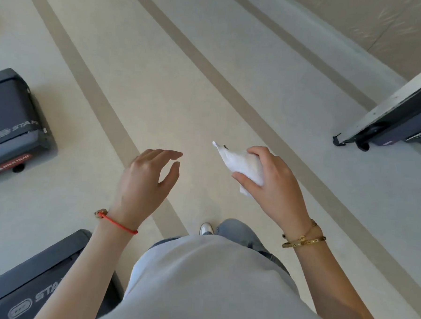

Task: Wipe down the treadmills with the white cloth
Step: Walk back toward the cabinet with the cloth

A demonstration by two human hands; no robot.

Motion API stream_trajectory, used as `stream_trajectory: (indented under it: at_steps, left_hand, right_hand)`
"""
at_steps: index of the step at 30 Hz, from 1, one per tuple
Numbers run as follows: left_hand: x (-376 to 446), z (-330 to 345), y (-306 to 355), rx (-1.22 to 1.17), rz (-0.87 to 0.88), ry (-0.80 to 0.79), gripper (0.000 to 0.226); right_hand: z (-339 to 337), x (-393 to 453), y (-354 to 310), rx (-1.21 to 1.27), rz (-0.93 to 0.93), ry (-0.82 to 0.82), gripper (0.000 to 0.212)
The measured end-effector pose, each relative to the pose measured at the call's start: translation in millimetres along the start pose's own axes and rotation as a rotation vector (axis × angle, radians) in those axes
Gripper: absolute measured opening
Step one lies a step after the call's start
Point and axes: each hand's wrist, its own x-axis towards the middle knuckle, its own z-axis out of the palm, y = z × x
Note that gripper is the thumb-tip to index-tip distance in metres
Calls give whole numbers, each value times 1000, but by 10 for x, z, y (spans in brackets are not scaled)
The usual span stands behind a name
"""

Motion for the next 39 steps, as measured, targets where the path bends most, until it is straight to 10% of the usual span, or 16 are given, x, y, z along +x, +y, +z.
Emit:
stream_trajectory:
  at_steps: [39]
  left_hand:
    - [6589,430,-2866,43,-275,82,27]
  right_hand:
    - [1027,7824,-169,70,-188,-186,47]
